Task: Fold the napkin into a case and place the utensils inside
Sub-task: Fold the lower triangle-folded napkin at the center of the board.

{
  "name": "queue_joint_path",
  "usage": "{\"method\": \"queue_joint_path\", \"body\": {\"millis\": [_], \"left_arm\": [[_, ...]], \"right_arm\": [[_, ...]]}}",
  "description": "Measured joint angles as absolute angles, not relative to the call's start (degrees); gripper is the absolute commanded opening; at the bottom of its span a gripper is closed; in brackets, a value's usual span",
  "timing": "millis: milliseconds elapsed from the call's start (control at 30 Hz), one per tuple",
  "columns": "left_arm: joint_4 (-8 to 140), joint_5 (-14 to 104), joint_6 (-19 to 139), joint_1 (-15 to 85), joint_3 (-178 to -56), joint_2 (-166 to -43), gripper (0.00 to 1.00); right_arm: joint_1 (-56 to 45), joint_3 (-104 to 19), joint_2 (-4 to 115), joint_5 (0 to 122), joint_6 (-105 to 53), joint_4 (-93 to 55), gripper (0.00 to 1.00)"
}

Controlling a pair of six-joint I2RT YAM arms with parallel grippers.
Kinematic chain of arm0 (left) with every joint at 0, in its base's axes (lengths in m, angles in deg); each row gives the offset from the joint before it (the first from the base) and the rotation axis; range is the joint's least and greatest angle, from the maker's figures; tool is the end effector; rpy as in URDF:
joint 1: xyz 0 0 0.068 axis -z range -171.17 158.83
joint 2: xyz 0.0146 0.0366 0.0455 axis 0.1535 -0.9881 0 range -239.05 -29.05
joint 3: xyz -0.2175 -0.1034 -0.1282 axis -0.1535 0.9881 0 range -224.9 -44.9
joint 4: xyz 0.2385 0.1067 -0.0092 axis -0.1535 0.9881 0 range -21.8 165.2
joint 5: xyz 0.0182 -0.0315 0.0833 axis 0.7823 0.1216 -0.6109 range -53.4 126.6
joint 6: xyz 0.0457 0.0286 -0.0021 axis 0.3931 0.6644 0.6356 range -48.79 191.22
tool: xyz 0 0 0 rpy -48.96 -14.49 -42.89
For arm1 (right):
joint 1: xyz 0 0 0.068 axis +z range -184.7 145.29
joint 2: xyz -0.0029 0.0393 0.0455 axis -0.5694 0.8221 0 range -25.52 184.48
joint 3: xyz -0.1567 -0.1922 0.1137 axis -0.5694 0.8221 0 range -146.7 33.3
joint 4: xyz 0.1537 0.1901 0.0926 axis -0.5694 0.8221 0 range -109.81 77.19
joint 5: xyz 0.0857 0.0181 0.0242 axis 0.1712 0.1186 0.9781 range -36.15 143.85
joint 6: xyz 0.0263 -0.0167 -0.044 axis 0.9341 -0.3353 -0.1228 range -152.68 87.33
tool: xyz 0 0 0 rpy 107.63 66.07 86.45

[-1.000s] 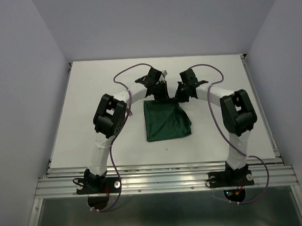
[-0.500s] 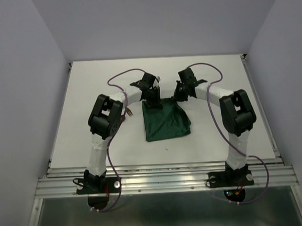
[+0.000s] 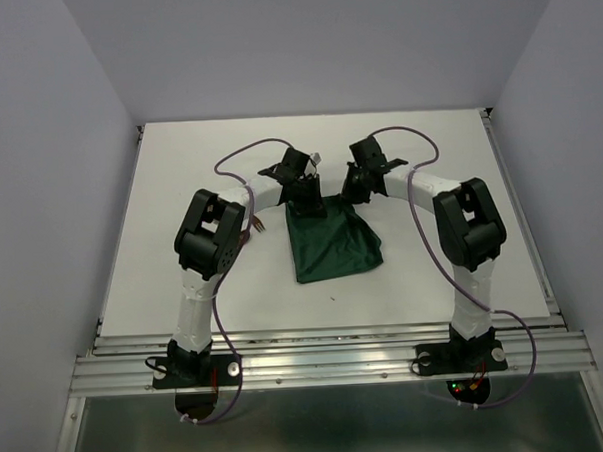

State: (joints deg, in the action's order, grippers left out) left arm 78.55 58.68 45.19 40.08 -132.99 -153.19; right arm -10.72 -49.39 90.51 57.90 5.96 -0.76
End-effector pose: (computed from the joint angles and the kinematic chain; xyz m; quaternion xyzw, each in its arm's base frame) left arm 0.3994 -0.2580 0.1588 0.1126 0.9071 -0.3308 0.2347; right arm 0.4011 0.1813 0.1795 0.1093 0.9397 0.1960 0.2579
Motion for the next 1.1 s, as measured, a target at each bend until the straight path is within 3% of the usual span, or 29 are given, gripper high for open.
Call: {"method": "queue_joint_path", "body": {"millis": [1100], "left_arm": [[76.75, 60.47, 45.26, 39.84, -131.90, -153.12, 0.00]], "right_arm": [[-5.34, -55.88, 95.91, 44.40, 15.36, 4.29, 0.01]]}}
